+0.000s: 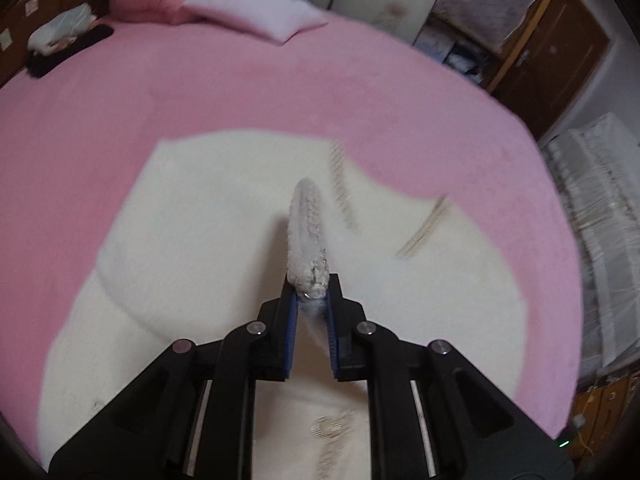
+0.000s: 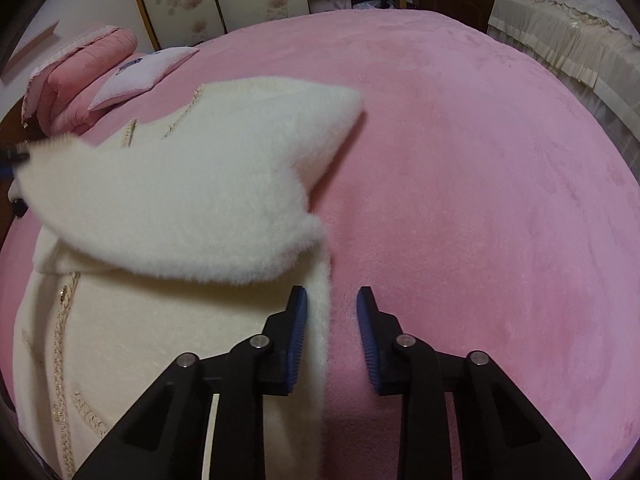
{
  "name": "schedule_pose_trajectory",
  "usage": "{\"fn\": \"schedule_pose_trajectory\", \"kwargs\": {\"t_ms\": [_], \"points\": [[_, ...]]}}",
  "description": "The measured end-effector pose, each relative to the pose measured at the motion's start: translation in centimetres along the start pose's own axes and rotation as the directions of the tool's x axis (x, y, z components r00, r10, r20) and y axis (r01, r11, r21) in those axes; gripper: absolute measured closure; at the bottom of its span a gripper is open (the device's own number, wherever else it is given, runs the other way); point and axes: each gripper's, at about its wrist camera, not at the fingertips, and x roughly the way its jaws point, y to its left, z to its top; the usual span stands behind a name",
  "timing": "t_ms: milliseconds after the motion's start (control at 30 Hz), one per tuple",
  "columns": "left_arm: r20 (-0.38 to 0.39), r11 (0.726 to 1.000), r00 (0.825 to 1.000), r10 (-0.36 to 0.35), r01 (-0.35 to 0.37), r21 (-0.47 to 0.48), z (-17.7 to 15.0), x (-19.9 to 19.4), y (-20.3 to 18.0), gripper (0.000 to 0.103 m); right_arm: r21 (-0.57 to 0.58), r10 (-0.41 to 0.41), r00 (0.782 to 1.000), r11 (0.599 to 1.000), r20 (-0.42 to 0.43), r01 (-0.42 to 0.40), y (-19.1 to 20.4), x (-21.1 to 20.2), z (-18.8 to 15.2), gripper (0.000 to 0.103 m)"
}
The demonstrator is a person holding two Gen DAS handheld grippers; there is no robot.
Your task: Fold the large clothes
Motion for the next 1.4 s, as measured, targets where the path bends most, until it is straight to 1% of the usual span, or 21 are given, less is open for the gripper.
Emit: {"fn": "schedule_pose_trajectory", "kwargs": {"t_ms": [67,100,167,333,433,467,533,567,600,667,733,800,833,867,933,1000,1067,1133,1233,1333,1400], "points": [[-0.036,0.999,0.999,0.032,-0.032,-0.007,-2.0,0.9,2.9,0.093,0.017,-0.021,1.000,1.000,0.011,0.020,-0.7,-0.1,0.3,0.086],[-0.058,0.999,0.998,0.036,-0.037,-0.024,-2.5,1.6,3.6,0.093,0.045,-0.017,1.000,0.999,0.007,0.017,-1.4,0.0,0.7,0.086],[-0.095,0.997,0.995,0.031,-0.037,-0.062,-3.5,3.1,4.5,0.093,0.081,0.043,0.999,0.996,-0.016,-0.042,-2.4,0.2,1.2,0.086],[-0.119,0.995,0.992,0.046,-0.056,-0.081,-4.3,4.8,4.5,0.093,-0.048,0.098,0.992,0.994,-0.081,-0.102,-1.7,-0.1,1.5,0.086],[-0.134,0.995,0.989,0.064,-0.073,-0.067,-3.9,5.8,4.3,0.093,-0.112,0.071,0.994,0.991,-0.078,-0.080,-1.0,-0.6,1.4,0.086],[-0.133,0.994,0.989,0.064,-0.075,-0.076,-4.2,5.2,4.9,0.093,-0.115,0.066,0.995,0.991,-0.077,-0.075,-0.4,-0.1,1.7,0.085],[-0.135,0.995,0.989,0.064,-0.074,-0.071,-4.0,5.7,4.5,0.092,-0.094,0.050,0.995,0.994,-0.083,-0.057,-0.6,0.3,1.8,0.079],[-0.134,0.995,0.989,0.062,-0.071,-0.067,-3.9,5.9,4.2,0.092,-0.076,0.050,0.995,0.995,-0.086,-0.057,0.4,0.5,2.2,0.077],[-0.135,0.996,0.989,0.061,-0.070,-0.062,-3.9,6.0,3.8,0.092,-0.056,0.067,0.994,0.996,-0.090,-0.072,0.8,0.8,2.7,0.077],[-0.139,0.996,0.989,0.060,-0.068,-0.053,-3.9,4.8,4.5,0.092,-0.069,0.071,0.993,0.995,-0.093,-0.077,1.3,1.6,3.8,0.077],[-0.145,0.997,0.987,0.061,-0.069,-0.047,-3.8,4.9,4.3,0.092,-0.120,0.068,0.995,0.990,-0.075,-0.077,1.8,1.4,3.8,0.077],[-0.148,0.997,0.987,0.061,-0.068,-0.043,-3.7,4.9,4.2,0.092,-0.149,0.100,0.995,0.984,-0.027,-0.103,2.0,1.9,4.7,0.077],[-0.146,0.997,0.987,0.061,-0.068,-0.042,-3.7,4.8,4.1,0.092,-0.154,0.129,0.992,0.980,0.005,-0.127,2.0,1.2,4.8,0.082],[-0.144,0.997,0.988,0.062,-0.069,-0.043,-3.7,4.8,4.1,0.092,-0.154,0.151,0.988,0.977,0.024,-0.145,2.0,0.6,4.8,0.084],[-0.141,0.996,0.988,0.064,-0.071,-0.046,-3.8,4.5,4.1,0.092,-0.154,0.149,0.988,0.978,0.039,-0.142,2.2,0.1,4.8,0.087],[-0.139,0.996,0.988,0.063,-0.071,-0.052,-3.8,4.4,4.0,0.092,-0.113,0.129,0.991,0.986,0.043,-0.123,2.1,-0.2,4.5,0.090],[-0.141,0.996,0.988,0.069,-0.076,-0.046,-4.0,4.3,3.9,0.092,0.006,0.125,0.992,0.992,0.025,-0.125,1.1,-0.3,4.1,0.092],[-0.138,0.996,0.987,0.082,-0.087,-0.027,-4.2,4.3,3.7,0.092,0.151,0.138,0.990,0.979,0.010,-0.138,0.1,-0.5,2.9,0.093],[-0.133,0.995,0.987,0.094,-0.097,-0.015,-4.4,4.3,3.7,0.092,0.308,0.141,0.990,0.942,-0.013,-0.131,-0.7,0.0,1.5,0.096],[-0.138,0.996,0.986,0.094,-0.093,0.018,-4.2,5.1,3.9,0.092,0.381,0.140,0.990,0.917,-0.021,-0.121,-0.7,0.2,0.8,0.096],[-0.129,0.996,0.989,0.079,-0.073,0.051,-3.7,5.1,4.0,0.092,0.352,0.109,0.993,0.932,-0.037,-0.089,-0.5,-0.1,1.0,0.095]]}}
